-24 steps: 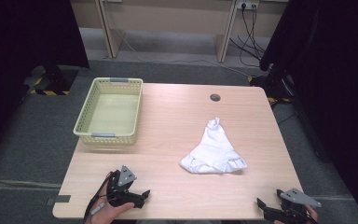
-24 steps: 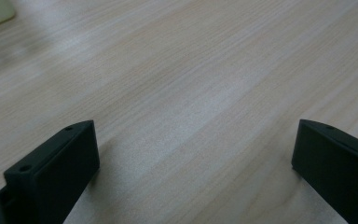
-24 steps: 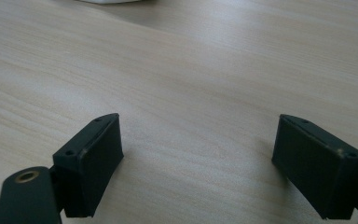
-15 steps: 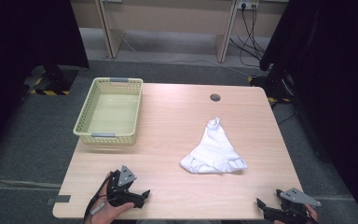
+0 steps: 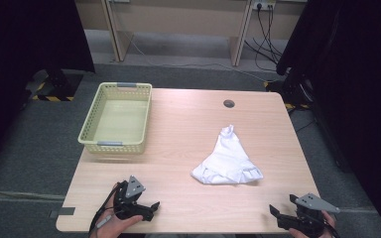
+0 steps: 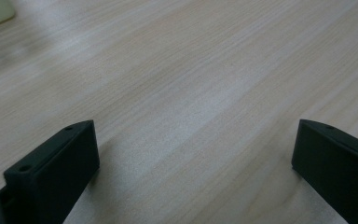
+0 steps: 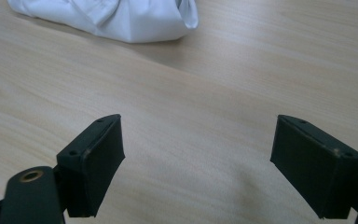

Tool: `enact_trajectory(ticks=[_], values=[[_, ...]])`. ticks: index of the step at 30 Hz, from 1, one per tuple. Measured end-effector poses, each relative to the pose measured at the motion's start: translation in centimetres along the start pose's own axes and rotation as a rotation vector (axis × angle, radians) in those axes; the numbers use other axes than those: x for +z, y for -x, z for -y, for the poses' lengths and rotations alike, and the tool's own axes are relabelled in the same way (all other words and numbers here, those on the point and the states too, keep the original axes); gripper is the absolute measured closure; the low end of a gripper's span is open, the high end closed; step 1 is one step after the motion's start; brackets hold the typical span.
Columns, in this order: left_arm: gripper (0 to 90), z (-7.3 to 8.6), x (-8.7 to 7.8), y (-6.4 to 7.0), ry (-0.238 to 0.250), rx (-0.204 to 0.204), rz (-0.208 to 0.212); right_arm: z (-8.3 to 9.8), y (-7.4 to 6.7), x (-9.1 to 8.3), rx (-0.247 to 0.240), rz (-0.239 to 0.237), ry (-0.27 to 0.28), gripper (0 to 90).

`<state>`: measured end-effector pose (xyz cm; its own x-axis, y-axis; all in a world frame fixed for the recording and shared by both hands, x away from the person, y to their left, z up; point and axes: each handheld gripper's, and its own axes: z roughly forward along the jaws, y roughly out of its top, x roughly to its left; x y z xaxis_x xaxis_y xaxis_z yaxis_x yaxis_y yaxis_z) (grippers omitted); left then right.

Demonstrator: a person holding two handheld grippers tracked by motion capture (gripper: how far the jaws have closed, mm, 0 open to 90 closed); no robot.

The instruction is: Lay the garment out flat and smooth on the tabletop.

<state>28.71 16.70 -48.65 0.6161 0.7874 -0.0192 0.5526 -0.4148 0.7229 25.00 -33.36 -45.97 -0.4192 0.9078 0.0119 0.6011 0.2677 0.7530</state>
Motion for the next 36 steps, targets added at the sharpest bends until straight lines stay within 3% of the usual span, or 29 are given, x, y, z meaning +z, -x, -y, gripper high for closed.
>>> enact_trajectory(ticks=[13, 23, 28, 36], values=[[0.0, 0.0, 0.0, 0.0, 0.0, 0.0, 0.0, -4.2, -1.6, 1.3, -0.055, -0.037, 0.04, 18.5], [0.0, 0.0, 0.0, 0.0, 0.0, 0.0, 0.0, -7.5, -5.2, 4.0, -0.145, -0.104, 0.03, 20.0], [0.0, 0.0, 0.0, 0.0, 0.0, 0.0, 0.0, -8.9, -6.4, 5.5, -0.146, -0.154, 0.037, 21.7], [0.0, 0.0, 0.0, 0.0, 0.0, 0.0, 0.0, -10.3, -7.5, 6.9, -0.16, -0.181, 0.04, 26.6]])
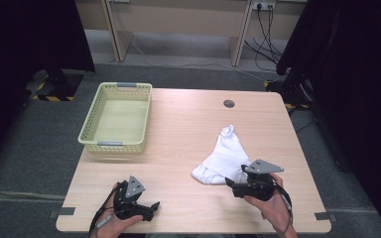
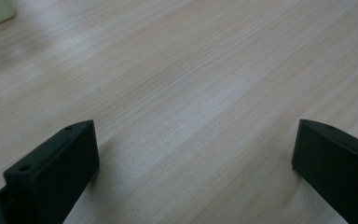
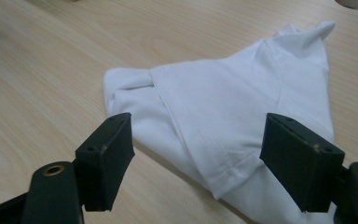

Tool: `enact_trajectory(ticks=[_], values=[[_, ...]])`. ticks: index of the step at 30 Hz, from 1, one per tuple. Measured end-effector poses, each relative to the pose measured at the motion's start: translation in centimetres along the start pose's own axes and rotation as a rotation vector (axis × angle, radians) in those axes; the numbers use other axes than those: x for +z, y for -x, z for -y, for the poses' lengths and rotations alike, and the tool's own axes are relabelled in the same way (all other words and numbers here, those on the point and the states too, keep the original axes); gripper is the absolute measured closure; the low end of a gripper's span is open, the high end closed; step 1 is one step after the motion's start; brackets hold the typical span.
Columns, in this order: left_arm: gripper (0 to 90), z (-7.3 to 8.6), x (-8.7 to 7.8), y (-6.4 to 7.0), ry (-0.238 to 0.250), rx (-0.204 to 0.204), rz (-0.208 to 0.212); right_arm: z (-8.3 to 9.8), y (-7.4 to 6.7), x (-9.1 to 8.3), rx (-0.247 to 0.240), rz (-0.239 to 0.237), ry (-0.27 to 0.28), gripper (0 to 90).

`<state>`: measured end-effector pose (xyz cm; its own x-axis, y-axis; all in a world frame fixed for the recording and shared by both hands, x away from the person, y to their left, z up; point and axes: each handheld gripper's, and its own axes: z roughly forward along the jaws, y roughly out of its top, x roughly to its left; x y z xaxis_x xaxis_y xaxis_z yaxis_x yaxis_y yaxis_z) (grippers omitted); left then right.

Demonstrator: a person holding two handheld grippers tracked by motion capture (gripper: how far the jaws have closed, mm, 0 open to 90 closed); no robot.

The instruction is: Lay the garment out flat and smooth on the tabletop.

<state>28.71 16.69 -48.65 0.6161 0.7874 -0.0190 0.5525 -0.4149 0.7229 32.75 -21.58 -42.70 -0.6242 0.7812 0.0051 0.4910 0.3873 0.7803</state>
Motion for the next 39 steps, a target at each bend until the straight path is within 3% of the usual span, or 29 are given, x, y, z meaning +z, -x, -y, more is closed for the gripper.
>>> enact_trajectory(ticks=[6, 17, 39], values=[[0.0, 0.0, 0.0, 0.0, 0.0, 0.0, 0.0, -1.3, 0.3, 1.8, 0.005, -0.028, 0.005, 35.7], [0.0, 0.0, 0.0, 0.0, -0.003, 0.004, 0.004, -1.8, 0.3, 4.5, -0.01, -0.04, -0.026, 50.1], [0.0, -0.1, 0.1, -0.3, -0.001, 0.003, 0.004, -1.6, 0.9, 6.8, -0.005, -0.041, -0.047, 55.0]])
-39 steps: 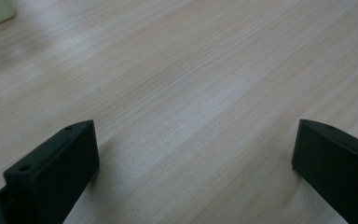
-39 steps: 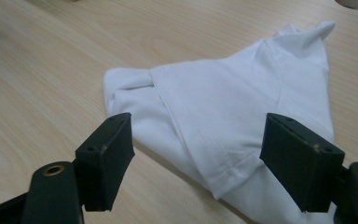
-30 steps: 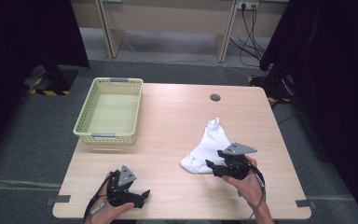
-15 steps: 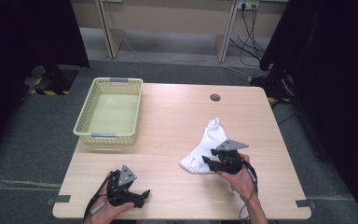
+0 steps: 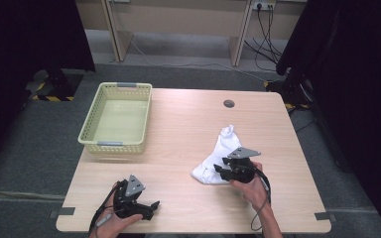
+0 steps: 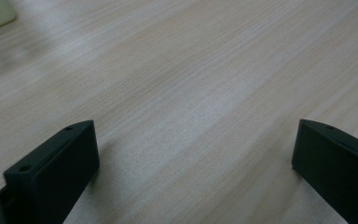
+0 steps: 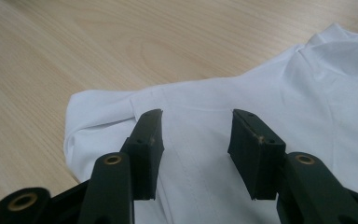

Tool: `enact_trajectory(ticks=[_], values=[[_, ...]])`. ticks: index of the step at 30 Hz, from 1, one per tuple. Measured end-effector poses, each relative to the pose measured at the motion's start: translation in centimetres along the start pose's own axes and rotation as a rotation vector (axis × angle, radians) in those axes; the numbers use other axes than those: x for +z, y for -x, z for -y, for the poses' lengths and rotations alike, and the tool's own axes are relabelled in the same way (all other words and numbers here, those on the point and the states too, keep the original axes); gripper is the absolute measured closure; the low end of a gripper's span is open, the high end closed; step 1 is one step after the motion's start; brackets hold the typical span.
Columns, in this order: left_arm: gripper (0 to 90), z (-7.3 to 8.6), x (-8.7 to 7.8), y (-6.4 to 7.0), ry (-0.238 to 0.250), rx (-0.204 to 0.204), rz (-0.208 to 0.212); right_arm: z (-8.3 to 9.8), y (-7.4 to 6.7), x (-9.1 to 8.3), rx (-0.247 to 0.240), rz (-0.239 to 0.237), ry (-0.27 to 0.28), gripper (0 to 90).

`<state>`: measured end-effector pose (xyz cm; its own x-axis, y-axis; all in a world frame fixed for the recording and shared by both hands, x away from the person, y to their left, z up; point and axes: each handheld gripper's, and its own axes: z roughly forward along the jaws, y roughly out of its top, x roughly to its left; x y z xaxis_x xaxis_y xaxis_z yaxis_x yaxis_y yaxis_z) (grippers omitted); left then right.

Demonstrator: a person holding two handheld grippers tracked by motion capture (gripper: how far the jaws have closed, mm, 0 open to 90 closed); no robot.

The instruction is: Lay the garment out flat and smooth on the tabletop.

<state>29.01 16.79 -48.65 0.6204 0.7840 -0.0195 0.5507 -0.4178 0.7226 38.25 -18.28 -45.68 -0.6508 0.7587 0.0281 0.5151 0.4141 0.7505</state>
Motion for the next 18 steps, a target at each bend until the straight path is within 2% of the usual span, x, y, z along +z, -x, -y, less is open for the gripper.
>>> enact_trajectory(ticks=[4, 8, 13, 18], values=[[0.0, 0.0, 0.0, 0.0, 0.0, 0.0, 0.0, 0.0, -0.4, 0.5, -0.015, -0.016, -0.007, 57.9], [0.0, 0.0, 0.0, 0.0, 0.0, 0.0, 0.0, 0.0, -0.6, 1.1, -0.043, -0.018, -0.031, 73.8], [0.0, 0.0, 0.0, 0.0, 0.001, 0.0, 0.0, 0.0, -0.4, 1.0, -0.036, -0.016, -0.028, 85.2], [0.0, 0.0, 0.0, 0.0, 0.0, 0.001, -0.001, -0.3, 0.0, 0.3, -0.04, 0.0, -0.004, 88.5]])
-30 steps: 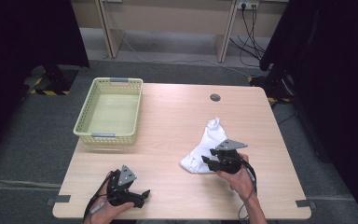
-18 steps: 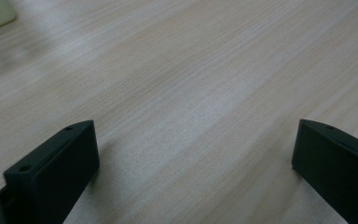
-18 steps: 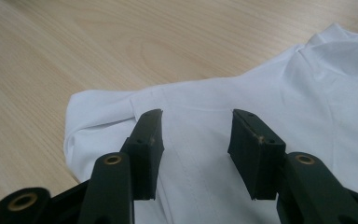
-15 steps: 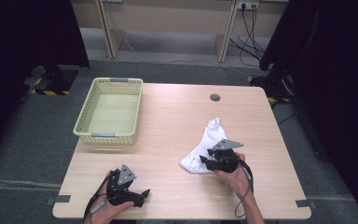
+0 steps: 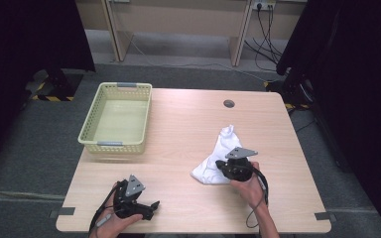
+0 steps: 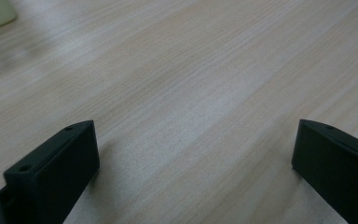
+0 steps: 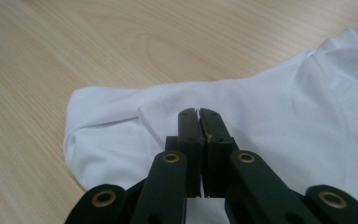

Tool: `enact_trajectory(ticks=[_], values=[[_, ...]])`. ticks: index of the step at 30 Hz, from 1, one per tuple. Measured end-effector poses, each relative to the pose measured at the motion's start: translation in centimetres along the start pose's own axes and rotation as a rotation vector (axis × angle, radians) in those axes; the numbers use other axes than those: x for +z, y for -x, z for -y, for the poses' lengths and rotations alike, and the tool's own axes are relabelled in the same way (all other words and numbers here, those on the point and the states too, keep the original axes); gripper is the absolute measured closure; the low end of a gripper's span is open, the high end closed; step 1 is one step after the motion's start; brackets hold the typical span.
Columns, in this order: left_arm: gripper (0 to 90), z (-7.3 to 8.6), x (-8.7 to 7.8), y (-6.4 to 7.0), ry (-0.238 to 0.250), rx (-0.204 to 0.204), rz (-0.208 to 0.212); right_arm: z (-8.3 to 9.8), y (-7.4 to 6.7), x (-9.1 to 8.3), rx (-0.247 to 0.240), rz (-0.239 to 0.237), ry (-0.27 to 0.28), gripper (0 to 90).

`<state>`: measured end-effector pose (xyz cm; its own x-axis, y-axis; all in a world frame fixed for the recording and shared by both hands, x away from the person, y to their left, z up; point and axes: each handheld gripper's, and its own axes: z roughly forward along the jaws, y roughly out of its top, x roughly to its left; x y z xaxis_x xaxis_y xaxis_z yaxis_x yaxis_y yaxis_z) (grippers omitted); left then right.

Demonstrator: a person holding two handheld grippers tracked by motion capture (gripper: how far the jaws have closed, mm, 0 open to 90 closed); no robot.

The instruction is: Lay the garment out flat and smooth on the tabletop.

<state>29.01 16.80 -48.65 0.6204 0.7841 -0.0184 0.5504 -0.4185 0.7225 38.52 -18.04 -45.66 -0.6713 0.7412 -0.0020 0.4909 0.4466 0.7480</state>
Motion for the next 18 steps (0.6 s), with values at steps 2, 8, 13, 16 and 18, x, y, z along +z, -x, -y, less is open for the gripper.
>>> enact_trajectory(ticks=[2, 8, 13, 16, 18], values=[[0.0, 0.0, 0.0, 0.0, 0.0, -0.001, 0.0, -0.3, 0.4, -0.5, 0.002, 0.01, 0.015, 88.8], [0.0, 0.0, 0.0, 0.0, -0.001, -0.001, 0.0, -1.0, 2.9, -2.4, 0.028, 0.064, 0.038, 89.0], [0.0, 0.0, 0.0, 0.0, -0.001, -0.001, 0.0, -1.0, 5.4, -4.2, 0.068, 0.111, 0.046, 88.5], [0.0, 0.0, 0.0, 0.0, -0.001, -0.001, 0.0, -0.5, 6.1, -4.2, 0.128, 0.076, 0.043, 70.5], [0.0, 0.0, 0.0, 0.0, -0.001, -0.001, 0.0, -0.4, 6.0, -4.0, 0.136, 0.064, 0.043, 65.7]])
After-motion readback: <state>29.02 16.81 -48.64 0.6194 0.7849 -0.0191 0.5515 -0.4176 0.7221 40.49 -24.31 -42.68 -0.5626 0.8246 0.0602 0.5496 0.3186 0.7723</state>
